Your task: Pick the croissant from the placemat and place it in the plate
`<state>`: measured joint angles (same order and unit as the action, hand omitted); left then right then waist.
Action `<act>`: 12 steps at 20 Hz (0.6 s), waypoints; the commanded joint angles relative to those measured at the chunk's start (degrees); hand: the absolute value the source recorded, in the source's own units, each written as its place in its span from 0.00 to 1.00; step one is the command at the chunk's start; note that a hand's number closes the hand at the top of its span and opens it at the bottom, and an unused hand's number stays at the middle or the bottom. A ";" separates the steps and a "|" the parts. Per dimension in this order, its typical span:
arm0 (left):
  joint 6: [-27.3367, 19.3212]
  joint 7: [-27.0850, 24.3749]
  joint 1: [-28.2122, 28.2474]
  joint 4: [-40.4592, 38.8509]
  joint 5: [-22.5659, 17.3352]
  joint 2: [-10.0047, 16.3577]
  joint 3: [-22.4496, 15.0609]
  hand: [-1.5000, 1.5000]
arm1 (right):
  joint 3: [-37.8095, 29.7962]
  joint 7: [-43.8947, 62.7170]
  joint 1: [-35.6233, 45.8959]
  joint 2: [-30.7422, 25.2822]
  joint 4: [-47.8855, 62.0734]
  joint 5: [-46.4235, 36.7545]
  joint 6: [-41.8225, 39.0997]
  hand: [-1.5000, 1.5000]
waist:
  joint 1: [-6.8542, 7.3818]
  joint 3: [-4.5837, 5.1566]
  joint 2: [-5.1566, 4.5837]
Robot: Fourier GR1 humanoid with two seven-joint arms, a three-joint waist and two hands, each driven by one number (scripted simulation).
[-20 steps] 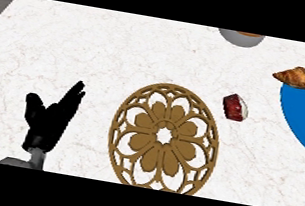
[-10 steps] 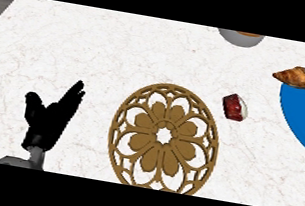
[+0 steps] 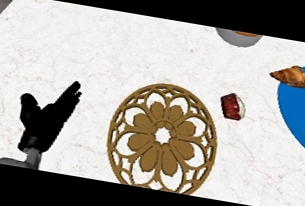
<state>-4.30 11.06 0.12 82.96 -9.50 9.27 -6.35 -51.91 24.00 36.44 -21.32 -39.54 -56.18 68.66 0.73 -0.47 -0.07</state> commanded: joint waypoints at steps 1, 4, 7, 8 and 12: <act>0.13 0.92 -0.15 -1.46 -0.23 -0.91 -0.10 0.50 | 2.16 -6.50 -3.52 1.71 -6.97 13.24 2.05 0.00 | -0.73 0.27 0.00; -1.67 0.85 1.47 -0.80 1.06 -1.79 -0.56 0.50 | 6.90 -9.80 -8.73 8.33 -19.56 20.54 -1.73 0.00 | -1.47 0.37 0.37; 0.23 -0.87 0.64 -3.95 0.63 -0.80 0.72 0.50 | 10.62 -12.32 -14.18 12.33 -27.18 26.40 -4.88 0.00 | -1.64 0.42 0.29; 0.05 0.66 2.94 -1.40 -0.25 -0.69 0.79 0.50 | 11.97 -13.04 -17.54 15.10 -30.59 27.03 -6.11 0.00 | -1.77 0.43 0.48; 2.01 2.52 2.87 1.59 -1.35 1.47 2.22 0.50 | 16.72 -12.81 -22.77 20.35 -38.38 27.26 -7.01 0.00 | -1.17 0.47 0.33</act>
<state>-4.38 11.68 1.71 84.17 -9.17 8.95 -5.60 -39.32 13.10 19.56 -5.81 -69.70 -32.16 64.46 -0.54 -0.24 0.51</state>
